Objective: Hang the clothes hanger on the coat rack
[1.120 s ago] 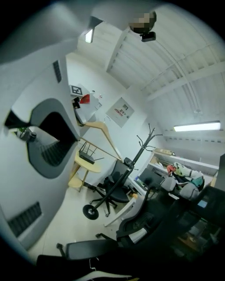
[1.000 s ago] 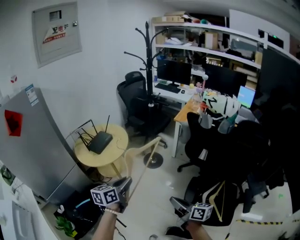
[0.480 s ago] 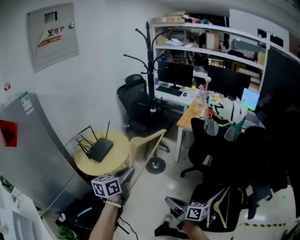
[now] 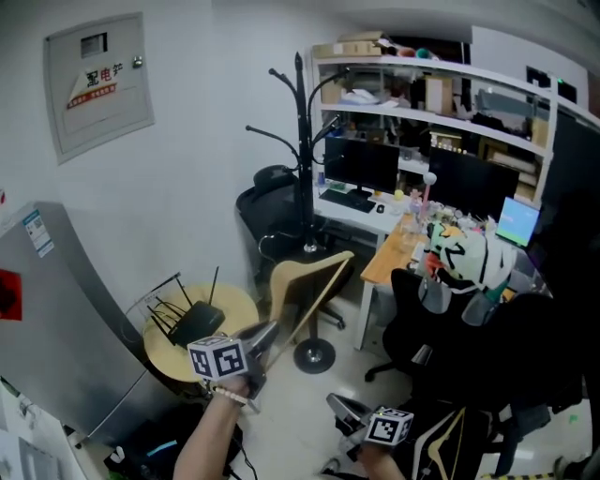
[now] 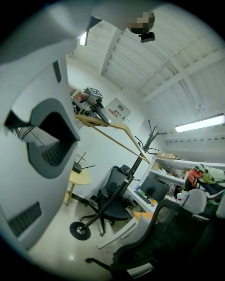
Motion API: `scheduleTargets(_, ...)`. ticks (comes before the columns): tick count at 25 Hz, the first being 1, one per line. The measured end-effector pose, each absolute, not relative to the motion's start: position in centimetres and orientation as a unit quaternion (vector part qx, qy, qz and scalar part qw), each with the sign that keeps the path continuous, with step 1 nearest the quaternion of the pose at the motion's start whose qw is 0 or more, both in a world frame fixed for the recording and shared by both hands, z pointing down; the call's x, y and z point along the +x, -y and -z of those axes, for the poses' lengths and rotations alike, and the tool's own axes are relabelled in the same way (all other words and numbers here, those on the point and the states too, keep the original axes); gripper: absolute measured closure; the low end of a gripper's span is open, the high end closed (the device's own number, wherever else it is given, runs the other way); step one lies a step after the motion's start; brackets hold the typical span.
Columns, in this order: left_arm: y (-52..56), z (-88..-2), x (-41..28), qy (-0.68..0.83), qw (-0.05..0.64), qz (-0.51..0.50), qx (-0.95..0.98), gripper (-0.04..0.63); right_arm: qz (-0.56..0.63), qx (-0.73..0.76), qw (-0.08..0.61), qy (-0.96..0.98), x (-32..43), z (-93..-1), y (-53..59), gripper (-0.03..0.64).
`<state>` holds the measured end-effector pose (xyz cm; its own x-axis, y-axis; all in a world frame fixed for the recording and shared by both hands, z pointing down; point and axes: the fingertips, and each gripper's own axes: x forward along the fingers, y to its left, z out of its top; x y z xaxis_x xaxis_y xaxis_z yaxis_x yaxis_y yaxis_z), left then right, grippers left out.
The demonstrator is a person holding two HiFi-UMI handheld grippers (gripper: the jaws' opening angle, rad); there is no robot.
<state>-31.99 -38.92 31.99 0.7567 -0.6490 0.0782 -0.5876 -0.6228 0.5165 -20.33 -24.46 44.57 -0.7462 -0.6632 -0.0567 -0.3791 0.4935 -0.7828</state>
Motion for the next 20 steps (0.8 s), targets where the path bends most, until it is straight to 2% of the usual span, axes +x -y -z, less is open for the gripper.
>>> scheduleTargets(20,55.3,-22.9,-26.6,0.304,0.236,0.074,0.92,0.545,0.417,-0.352,0.215,-0.81,-12.1,-47.7,34.2,0.617)
